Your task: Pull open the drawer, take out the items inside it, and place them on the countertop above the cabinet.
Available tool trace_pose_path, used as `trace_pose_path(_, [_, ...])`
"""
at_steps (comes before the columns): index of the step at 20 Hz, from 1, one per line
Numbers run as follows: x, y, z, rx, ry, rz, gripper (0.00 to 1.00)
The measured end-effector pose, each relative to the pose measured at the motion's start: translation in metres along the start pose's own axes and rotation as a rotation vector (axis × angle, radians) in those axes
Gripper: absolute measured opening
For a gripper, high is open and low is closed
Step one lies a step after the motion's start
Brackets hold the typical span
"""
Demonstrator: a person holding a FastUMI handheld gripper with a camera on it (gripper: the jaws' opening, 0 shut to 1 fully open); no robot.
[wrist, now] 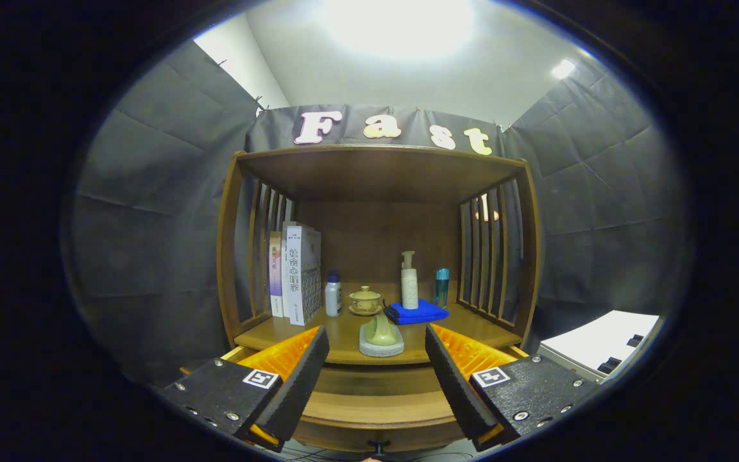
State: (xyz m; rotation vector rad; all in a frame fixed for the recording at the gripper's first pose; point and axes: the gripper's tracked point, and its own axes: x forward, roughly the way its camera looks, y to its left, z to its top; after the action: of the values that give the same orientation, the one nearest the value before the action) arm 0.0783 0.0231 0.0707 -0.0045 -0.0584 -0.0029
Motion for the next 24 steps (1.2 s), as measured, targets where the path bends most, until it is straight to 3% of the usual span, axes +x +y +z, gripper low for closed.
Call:
trace_pose_path(13, [-0.049, -0.006, -0.093, 0.08, 0.096, 0.006, 0.94])
trace_pose_path(24, [-0.052, -0.003, -0.17, -0.004, 0.195, 0.002, 0.94])
